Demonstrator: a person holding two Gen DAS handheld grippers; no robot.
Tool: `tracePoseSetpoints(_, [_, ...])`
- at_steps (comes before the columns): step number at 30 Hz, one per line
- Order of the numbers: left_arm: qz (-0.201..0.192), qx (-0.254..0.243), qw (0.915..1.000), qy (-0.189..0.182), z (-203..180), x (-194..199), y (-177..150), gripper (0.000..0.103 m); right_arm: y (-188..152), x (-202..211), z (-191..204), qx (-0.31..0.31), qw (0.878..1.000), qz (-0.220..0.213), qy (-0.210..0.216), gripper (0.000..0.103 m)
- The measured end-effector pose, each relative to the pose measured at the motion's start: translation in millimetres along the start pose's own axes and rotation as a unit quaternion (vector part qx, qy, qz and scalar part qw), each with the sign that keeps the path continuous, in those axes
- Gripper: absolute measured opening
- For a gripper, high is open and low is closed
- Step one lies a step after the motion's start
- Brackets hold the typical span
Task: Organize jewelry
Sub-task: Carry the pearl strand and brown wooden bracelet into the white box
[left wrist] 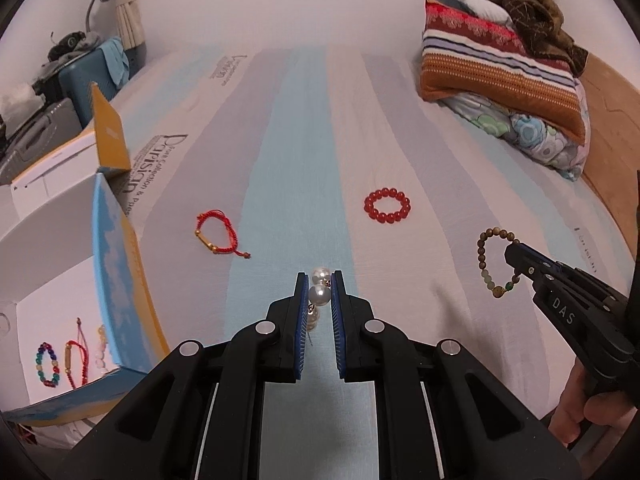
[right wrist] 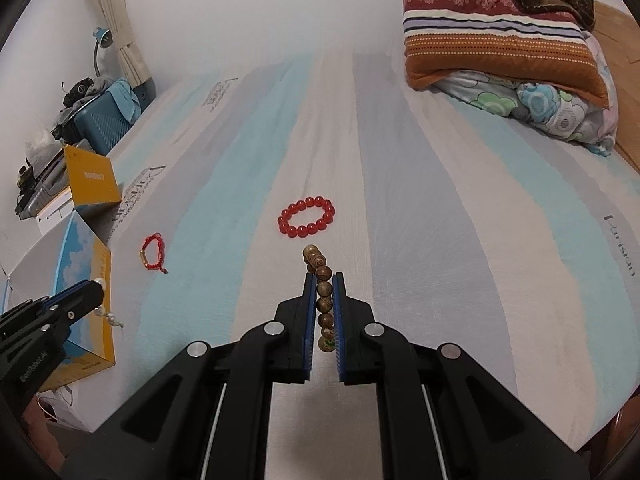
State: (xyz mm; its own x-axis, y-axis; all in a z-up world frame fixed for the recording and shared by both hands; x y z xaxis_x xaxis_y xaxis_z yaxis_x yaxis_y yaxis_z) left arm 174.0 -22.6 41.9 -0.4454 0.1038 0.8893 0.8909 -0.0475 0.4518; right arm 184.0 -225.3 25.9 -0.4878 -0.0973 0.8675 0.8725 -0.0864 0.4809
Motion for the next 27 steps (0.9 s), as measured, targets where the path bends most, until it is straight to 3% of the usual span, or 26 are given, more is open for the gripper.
tracePoseSetpoints(13, [-0.02,0.013,0.9997,0.004,26.6,33.5,-6.9,0.011,0.3,16.9,26.8,0.005,1.0,-0.014,0.005,0.007])
tracePoseSetpoints(27, [-0.054,0.084,0.9948,0.02,112.4,78.3,-19.8,0.011,5.5,24.6,107.5,0.052,0.998,-0.026,0.036,0.007])
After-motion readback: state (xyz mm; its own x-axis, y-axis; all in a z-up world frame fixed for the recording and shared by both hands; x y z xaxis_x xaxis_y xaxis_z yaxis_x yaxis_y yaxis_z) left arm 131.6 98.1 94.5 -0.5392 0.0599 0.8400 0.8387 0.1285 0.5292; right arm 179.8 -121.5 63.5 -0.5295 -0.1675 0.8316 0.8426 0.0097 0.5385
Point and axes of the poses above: each gripper's, at about its wrist camera, not at the fingertips, and x roughly against the way its jaws point, z to its left, y to its top, the point moved 4 cm from there along -x, roughly the way its jaws point, and after that the axes turned 12 degrees about z, right-handed, at the moved point
